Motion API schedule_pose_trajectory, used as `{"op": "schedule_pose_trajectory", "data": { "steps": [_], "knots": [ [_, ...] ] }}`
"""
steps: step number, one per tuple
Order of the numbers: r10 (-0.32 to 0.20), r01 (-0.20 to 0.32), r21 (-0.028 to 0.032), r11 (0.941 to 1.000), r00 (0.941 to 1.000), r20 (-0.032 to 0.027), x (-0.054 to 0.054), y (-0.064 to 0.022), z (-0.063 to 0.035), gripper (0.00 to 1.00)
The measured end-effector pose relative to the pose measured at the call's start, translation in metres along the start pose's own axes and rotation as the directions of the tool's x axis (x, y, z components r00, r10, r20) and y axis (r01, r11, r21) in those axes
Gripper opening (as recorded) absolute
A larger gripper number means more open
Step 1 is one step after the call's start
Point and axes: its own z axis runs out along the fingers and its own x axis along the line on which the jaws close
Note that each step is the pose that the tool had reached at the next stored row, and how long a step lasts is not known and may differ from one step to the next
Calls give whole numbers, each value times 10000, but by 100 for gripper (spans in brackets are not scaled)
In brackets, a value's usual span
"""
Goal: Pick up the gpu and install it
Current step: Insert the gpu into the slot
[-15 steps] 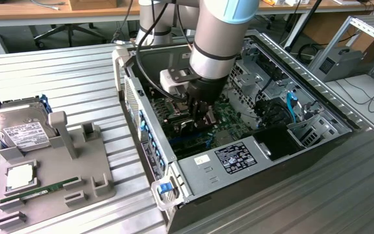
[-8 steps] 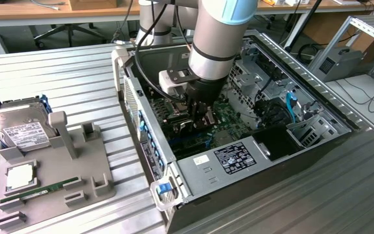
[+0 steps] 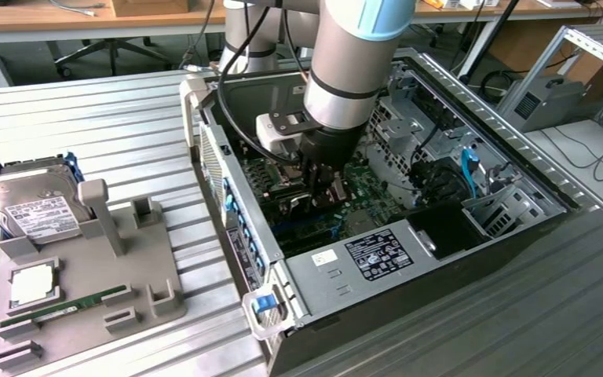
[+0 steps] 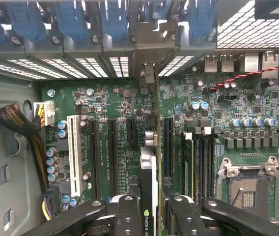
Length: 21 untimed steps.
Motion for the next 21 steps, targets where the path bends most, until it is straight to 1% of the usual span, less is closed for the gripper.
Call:
{"op": "schedule_pose_trajectory", "data": {
  "steps": [12, 21],
  "knots": [
    [0, 0, 2, 10000, 10000, 6, 0, -1, 24, 27],
    [0, 0, -3, 10000, 10000, -4, 2, 0, 49, 27]
  ]
}}
